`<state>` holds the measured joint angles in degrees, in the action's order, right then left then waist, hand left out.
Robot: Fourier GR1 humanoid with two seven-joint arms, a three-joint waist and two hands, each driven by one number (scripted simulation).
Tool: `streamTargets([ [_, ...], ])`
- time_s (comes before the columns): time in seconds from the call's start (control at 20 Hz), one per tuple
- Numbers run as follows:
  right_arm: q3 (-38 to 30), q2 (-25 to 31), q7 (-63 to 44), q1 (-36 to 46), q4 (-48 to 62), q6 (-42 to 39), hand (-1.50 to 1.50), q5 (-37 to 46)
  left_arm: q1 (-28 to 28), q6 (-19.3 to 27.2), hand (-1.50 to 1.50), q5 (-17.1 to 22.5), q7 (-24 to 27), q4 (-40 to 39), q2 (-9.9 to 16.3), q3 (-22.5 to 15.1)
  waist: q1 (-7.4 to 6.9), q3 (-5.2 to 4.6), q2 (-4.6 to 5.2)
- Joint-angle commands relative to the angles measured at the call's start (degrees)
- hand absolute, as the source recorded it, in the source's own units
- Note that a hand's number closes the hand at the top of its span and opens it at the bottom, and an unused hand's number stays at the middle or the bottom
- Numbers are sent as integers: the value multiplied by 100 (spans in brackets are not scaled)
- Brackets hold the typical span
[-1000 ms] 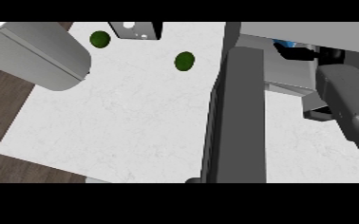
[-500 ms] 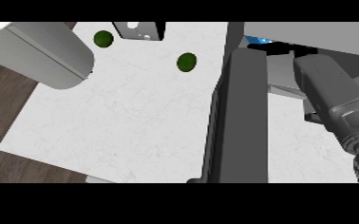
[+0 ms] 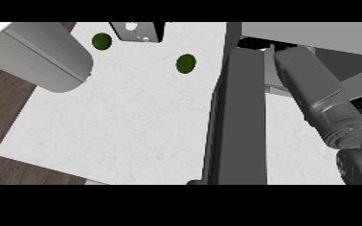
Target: Pick up the milk, place it into the microwave and close the microwave
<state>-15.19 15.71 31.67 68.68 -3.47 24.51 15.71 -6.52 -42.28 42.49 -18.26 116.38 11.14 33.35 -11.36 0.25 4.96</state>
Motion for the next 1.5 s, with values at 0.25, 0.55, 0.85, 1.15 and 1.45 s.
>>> streamTargets([
  [0.25,-285,-250,109,94,-226,477,-150,-232,-49,-145,-150,-253,40,-200,-207,-187,226,-3,-94],
  [0.55,-362,-131,273,-103,-260,428,-150,-263,-223,-269,-150,-528,89,-102,-471,-342,427,-4,-178],
  [0.85,-396,-129,555,-458,-251,9,-150,-298,-468,-654,-150,-784,334,-200,-733,-426,585,-11,-273],
  [1.15,-628,33,987,-889,-268,-1363,-150,-586,-549,-1266,-150,-1109,700,-491,-1102,-935,762,-14,-317],
  [1.45,-854,-338,1329,-1169,-359,-2390,-150,-916,-579,-1673,-150,-1240,453,-900,-915,-1337,966,-19,-409],
])
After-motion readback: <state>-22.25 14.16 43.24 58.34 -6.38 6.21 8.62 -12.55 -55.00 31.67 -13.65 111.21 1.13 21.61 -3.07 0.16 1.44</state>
